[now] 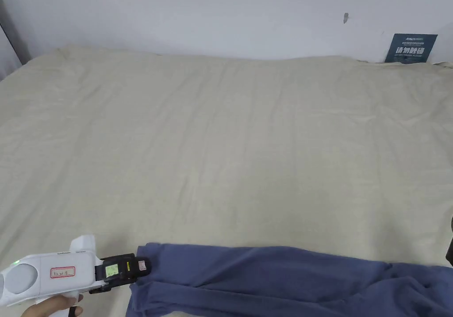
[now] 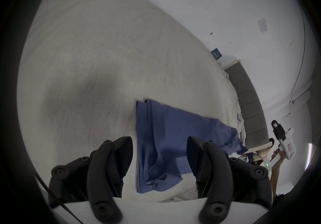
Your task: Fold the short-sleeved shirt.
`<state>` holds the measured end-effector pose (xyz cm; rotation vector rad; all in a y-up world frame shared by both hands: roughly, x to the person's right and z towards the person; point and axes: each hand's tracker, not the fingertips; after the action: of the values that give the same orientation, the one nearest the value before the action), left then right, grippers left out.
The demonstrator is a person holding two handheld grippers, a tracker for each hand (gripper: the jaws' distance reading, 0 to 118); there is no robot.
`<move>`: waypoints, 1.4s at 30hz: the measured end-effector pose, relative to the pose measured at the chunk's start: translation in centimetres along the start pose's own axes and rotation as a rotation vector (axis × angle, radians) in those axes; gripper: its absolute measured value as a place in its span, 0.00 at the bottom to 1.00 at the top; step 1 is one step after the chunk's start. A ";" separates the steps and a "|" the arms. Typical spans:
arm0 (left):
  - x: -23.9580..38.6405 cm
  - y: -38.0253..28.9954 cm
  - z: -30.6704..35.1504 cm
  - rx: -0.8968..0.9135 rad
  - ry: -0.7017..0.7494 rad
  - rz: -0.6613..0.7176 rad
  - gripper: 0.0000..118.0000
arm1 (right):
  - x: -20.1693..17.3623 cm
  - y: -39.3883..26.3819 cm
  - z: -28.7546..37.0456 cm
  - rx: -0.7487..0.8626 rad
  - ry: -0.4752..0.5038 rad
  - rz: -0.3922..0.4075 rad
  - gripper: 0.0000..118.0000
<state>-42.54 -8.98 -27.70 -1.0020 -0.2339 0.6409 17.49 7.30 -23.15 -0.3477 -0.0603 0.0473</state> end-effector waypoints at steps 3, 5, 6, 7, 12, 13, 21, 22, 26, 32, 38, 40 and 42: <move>0.2 -0.2 -1.2 -0.046 0.001 0.014 0.60 | -0.2 -0.1 -0.3 -0.010 0.008 -0.001 0.00; 0.3 -0.4 -2.1 -0.073 -0.007 0.014 0.59 | -0.3 -0.2 -0.3 -0.015 0.007 0.000 0.00; 0.5 -0.3 -2.2 -0.072 -0.012 0.002 0.58 | -0.3 -0.2 -0.3 -0.016 0.008 -0.001 0.00; 0.7 -0.2 -2.4 -0.063 -0.014 -0.010 0.57 | -0.3 -0.2 -0.3 -0.018 0.009 -0.004 0.00; 2.4 0.4 -3.6 -0.066 -0.013 -0.015 0.15 | 0.1 0.0 -0.1 -0.016 0.003 -0.009 0.00; 2.9 0.3 -3.9 -0.076 0.000 -0.034 0.12 | 0.3 0.1 -0.1 -0.015 -0.001 -0.010 0.00; 4.7 1.1 -2.3 -0.051 0.148 -0.166 0.05 | 1.6 0.5 0.6 -0.002 -0.014 -0.024 0.00; 4.7 1.3 -1.6 -0.049 0.143 -0.155 0.05 | 1.7 0.6 0.7 0.002 -0.014 -0.023 0.00; 5.7 2.1 1.9 0.008 0.106 -0.095 0.05 | 2.1 0.9 1.2 0.018 -0.011 -0.026 0.00; 5.6 2.8 5.8 0.052 0.206 -0.097 0.05 | 2.7 1.3 1.9 0.044 0.001 -0.043 0.00; 8.4 2.1 7.1 0.027 0.249 -0.063 0.05 | 3.4 1.4 2.8 0.066 0.019 -0.048 0.00; 10.7 1.8 7.1 0.028 0.239 -0.053 0.05 | 3.8 1.3 3.1 0.072 0.022 -0.054 0.00; 13.5 1.5 6.5 0.011 0.169 -0.051 0.05 | 4.2 1.2 3.5 0.078 0.022 -0.058 0.00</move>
<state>-35.42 4.23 -26.88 -1.0301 -0.1069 0.5074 21.41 9.80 -20.08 -0.2688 -0.0466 -0.0115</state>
